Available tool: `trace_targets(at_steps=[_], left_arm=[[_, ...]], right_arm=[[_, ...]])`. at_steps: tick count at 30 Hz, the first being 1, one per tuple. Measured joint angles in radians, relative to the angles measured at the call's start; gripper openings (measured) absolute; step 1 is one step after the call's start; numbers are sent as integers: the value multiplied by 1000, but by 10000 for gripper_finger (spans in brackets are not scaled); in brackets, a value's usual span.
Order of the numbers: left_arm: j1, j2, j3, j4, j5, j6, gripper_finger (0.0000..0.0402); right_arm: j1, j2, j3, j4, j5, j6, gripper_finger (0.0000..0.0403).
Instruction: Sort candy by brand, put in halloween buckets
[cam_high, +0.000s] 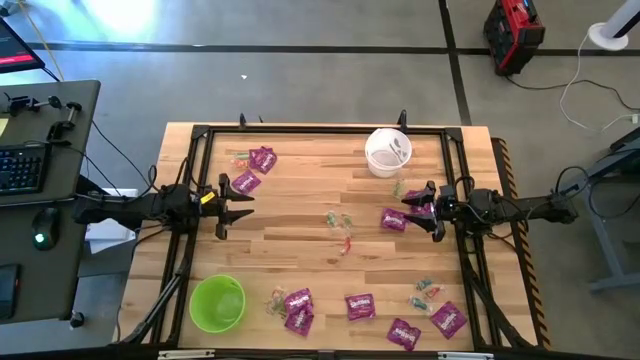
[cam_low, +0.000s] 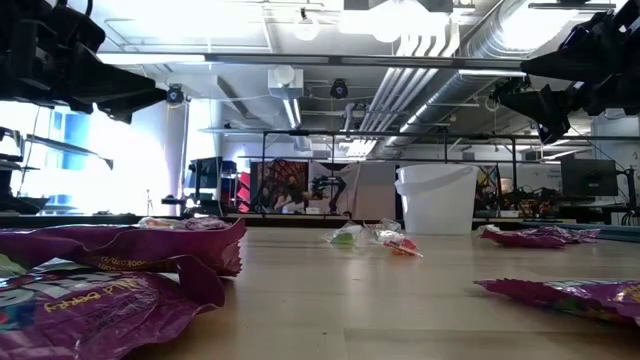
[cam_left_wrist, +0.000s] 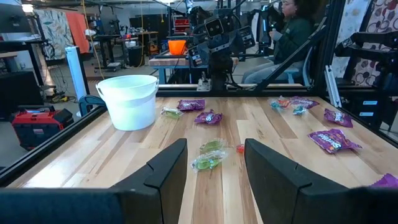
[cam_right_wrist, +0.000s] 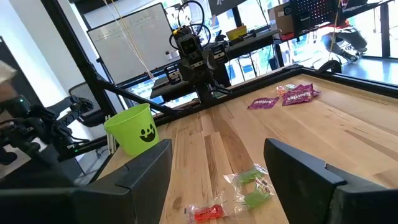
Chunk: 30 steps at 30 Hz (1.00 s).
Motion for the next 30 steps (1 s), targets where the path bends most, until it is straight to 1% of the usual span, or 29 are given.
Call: trace_targets(at_steps=[30], left_arm=[[0,0,0,0,0,0,152]], right_arm=[[0,0,0,8,11,-4,250]])
